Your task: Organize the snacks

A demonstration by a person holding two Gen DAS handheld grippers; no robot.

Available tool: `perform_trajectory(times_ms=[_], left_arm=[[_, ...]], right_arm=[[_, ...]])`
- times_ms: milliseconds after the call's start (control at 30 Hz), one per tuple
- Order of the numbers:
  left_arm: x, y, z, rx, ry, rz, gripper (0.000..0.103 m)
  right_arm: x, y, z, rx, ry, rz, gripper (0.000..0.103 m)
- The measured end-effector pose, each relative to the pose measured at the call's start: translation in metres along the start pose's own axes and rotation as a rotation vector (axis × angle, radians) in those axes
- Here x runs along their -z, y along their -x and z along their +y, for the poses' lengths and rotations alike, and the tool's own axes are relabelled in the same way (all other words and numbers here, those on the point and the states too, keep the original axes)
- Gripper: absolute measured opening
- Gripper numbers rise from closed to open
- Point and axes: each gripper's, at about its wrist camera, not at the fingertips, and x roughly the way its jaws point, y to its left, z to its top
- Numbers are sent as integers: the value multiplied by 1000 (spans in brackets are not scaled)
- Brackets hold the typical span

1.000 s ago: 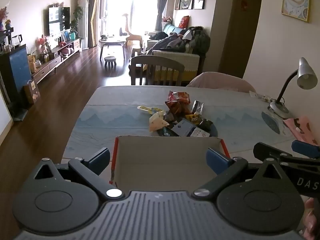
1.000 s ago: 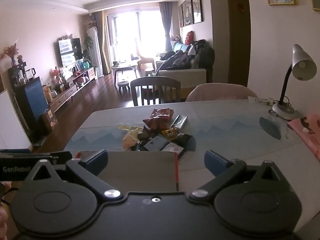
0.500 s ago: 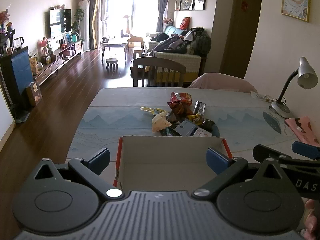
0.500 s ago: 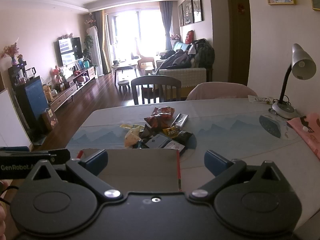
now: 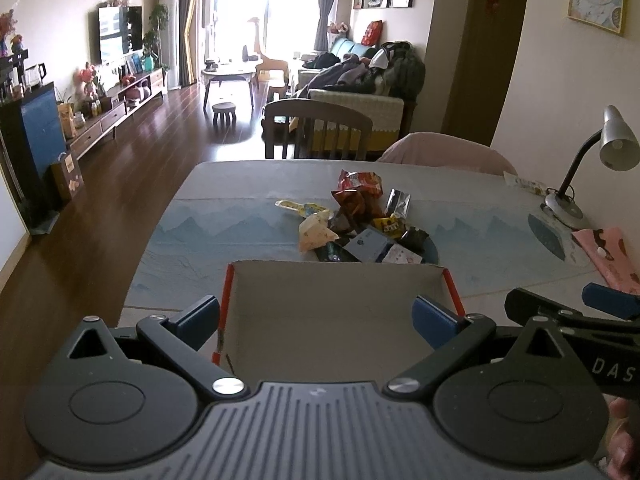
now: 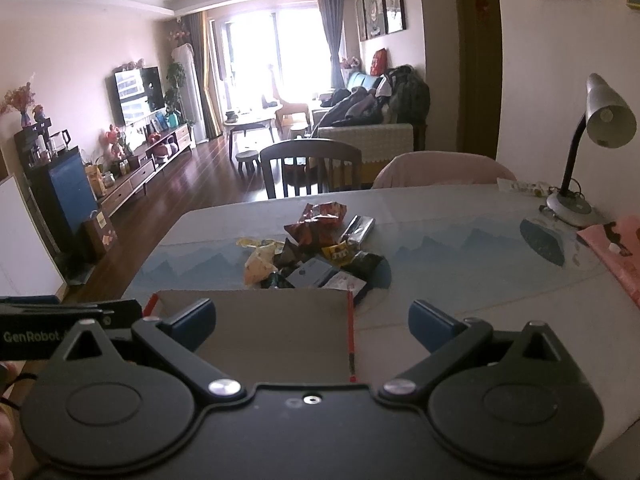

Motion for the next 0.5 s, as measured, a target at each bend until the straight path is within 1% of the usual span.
perform_trajectory(times_ms=[200, 400, 500], left_arm=[[-7, -14, -14, -6, -10, 12, 103], [-11, -25, -22, 3, 4, 29, 103], [-14, -31, -27, -5, 4, 33, 103]], right_arm=[[-4, -5, -14, -12, -20, 15, 103], [-5, -6, -16, -15, -20, 14, 103], [-7, -10, -22, -26, -22, 19, 102]])
